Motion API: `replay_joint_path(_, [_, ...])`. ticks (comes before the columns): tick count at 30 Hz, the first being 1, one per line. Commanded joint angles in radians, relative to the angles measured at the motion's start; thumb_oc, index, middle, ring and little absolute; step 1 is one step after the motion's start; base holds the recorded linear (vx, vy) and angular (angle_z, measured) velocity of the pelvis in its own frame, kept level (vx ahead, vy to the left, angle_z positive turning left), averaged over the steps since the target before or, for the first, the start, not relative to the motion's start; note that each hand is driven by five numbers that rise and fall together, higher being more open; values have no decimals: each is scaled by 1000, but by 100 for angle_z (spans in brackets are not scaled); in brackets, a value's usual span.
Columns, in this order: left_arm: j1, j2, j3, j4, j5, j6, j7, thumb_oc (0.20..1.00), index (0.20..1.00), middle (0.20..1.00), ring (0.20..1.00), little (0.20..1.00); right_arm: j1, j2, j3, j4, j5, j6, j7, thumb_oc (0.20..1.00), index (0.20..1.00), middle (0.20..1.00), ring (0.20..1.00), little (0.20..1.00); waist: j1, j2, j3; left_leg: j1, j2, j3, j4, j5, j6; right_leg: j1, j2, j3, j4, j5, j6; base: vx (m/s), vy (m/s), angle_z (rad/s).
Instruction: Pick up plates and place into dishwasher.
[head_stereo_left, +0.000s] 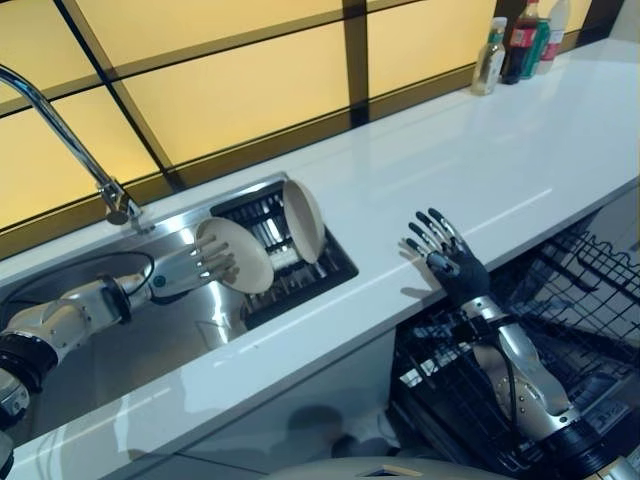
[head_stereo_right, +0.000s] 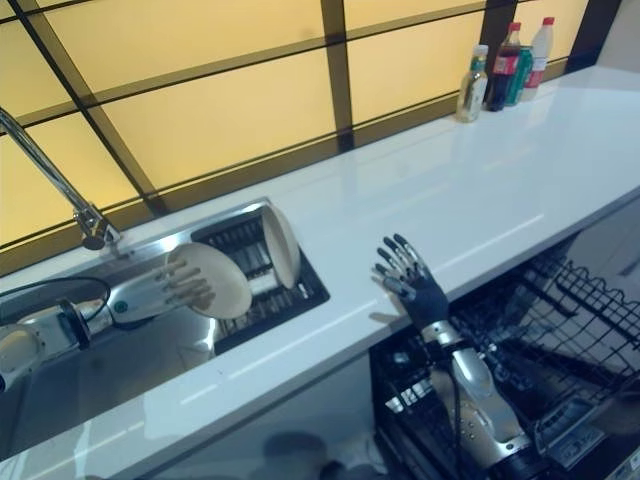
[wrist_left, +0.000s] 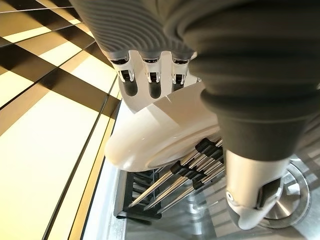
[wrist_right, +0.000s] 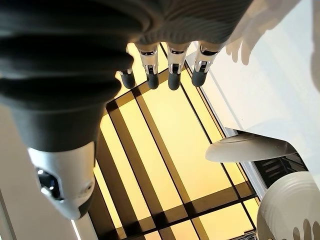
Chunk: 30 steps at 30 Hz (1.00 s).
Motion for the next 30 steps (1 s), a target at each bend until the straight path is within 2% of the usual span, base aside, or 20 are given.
replay_joint_path(1, [11,7,82,87,20,75,35,1000,1000,1000,1000,1000,0,-4,30,-92,16,-33,10,1000,1000,1000,1000,1000,-23,-53,-25,-91,-21,1,2,6,37,-2,-69,-32,-11,3,115,0,0,0])
replay_joint_path(10, [36,-16,122,88,48,161,109,1000,1000,1000,1000,1000,25,-7,3,-89,18,-16,38,1000,1000,1000,1000,1000,-33,-51,-23,-93,-16,10,3,11,32,-2,-67,-27,-15,4,113,19,1,0])
replay_joint_path(11, [39,-22,126,89,54,171,111,947,947,947,947,947,26,-7,0,-89,17,-15,40,1000,1000,1000,1000,1000,-34,-52,-21,-93,-15,9,3,12,32,-3,-67,-27,-14,4,112,0,0,0])
replay_joint_path(12, [41,-24,129,94,54,177,116,683,683,683,683,683,26,-9,-3,-87,18,-15,42,1000,1000,1000,1000,1000,-35,-51,-20,-92,-15,9,3,13,31,-3,-66,-26,-14,4,112,0,0,0])
replay_joint_path(13, [43,-25,132,94,53,182,115,501,501,501,501,501,27,-9,-4,-87,18,-14,41,1000,1000,1000,1000,1000,-35,-51,-20,-91,-14,9,3,13,31,-3,-66,-26,-14,4,111,0,0,0])
replay_joint_path(14, [41,-28,131,101,49,188,112,200,200,200,200,200,25,-9,-3,-86,16,-13,39,1000,1000,1000,1000,1000,-37,-50,-19,-92,-14,9,3,14,30,-2,-65,-24,-15,5,111,0,0,0])
replay_joint_path(20, [43,-40,143,116,-7,197,90,200,200,200,200,200,31,-14,-15,-91,12,-5,36,1000,1000,1000,1000,1000,-40,-50,-18,-90,-12,11,5,15,26,2,-64,-22,-23,7,111,27,0,-2])
replay_joint_path(30, [56,-69,142,118,-83,148,45,200,200,200,200,200,43,-16,-41,-88,4,8,60,1000,1000,1000,1000,1000,-49,-53,-13,-88,-5,15,6,22,22,4,-59,-16,-26,8,109,13,-2,-6])
